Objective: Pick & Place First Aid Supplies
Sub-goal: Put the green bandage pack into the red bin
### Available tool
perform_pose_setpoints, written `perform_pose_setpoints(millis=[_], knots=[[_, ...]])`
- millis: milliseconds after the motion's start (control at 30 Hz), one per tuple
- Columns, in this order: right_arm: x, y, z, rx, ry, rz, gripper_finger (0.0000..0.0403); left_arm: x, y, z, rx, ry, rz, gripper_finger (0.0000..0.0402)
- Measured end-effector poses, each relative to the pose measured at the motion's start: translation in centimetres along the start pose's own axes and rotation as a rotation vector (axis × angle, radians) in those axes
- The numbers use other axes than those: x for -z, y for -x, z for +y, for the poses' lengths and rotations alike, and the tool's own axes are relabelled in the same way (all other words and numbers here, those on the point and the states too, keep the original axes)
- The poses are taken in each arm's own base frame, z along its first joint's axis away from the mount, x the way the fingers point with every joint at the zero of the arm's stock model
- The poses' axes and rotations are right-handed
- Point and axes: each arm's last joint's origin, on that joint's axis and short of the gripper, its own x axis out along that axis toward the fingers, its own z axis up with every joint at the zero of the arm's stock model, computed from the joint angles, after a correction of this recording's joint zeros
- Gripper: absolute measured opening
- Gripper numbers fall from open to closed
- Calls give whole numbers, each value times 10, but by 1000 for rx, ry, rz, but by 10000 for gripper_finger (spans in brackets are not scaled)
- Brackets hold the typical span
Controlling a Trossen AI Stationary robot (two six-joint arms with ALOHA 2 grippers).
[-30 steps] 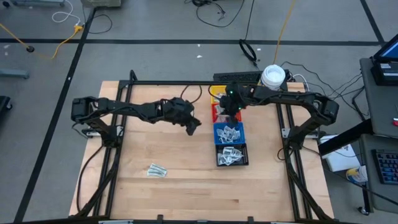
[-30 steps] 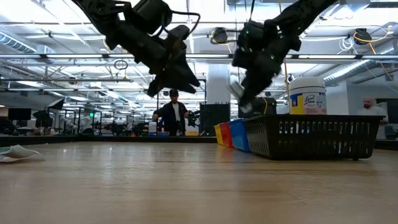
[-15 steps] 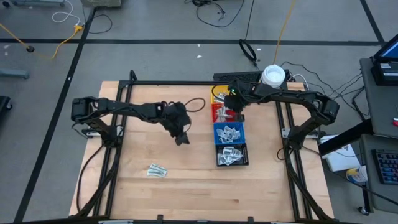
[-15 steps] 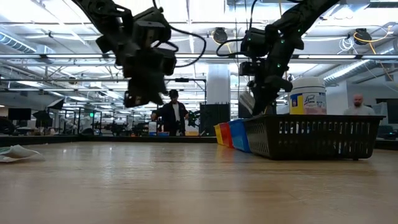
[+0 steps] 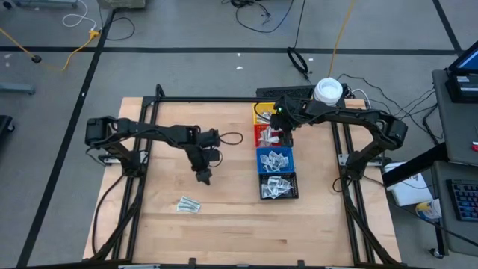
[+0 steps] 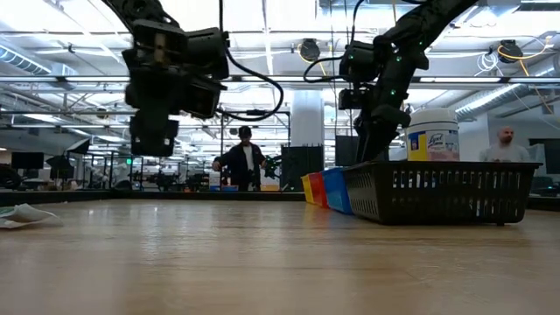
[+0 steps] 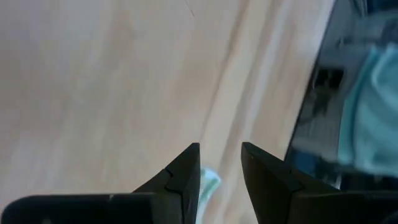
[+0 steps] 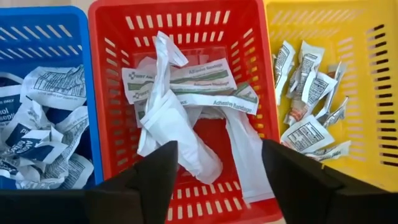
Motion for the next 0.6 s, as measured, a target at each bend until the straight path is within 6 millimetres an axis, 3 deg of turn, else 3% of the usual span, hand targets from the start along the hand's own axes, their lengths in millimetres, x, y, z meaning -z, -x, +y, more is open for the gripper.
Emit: perform_pose_setpoints(millis=[200, 600], knots=[[0, 0, 0, -2, -11, 0, 243, 18, -14, -12, -26, -122, 139, 122], [0, 0, 0, -4, -52, -2, 239, 61, -64, -56, -433, -489, 188, 122]])
